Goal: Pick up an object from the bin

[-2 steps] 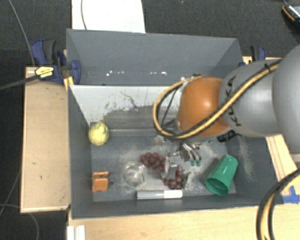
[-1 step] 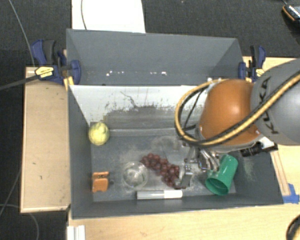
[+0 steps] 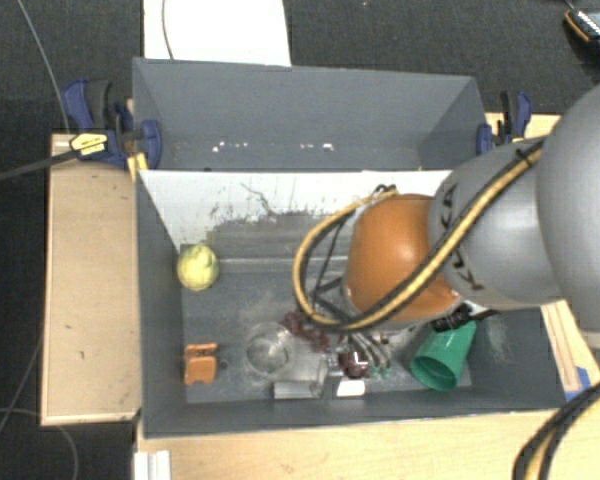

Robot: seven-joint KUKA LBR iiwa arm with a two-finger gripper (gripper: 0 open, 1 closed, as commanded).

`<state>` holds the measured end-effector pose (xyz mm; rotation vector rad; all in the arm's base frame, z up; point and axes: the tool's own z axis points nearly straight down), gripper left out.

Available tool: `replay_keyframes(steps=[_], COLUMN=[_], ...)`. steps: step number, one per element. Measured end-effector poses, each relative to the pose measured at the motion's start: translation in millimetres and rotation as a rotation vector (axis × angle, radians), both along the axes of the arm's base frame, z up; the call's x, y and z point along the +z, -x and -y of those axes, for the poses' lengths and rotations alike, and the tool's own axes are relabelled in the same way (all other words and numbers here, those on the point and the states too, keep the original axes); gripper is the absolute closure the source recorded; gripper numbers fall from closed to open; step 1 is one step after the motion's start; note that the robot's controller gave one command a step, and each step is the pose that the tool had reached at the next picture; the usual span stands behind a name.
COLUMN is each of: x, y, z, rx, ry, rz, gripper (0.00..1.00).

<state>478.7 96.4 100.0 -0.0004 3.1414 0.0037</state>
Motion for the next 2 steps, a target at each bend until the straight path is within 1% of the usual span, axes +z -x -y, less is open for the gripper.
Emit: replay_keyframes(steps=[1,2], x=[-27.6,-27.1], y=[-8.6,-26.9], z=[15.6,29.1], rx=[-0.280,-0.170], ry=[-0.008,-0.003], rz=[0.025,0.010], gripper=[0.00,1.00])
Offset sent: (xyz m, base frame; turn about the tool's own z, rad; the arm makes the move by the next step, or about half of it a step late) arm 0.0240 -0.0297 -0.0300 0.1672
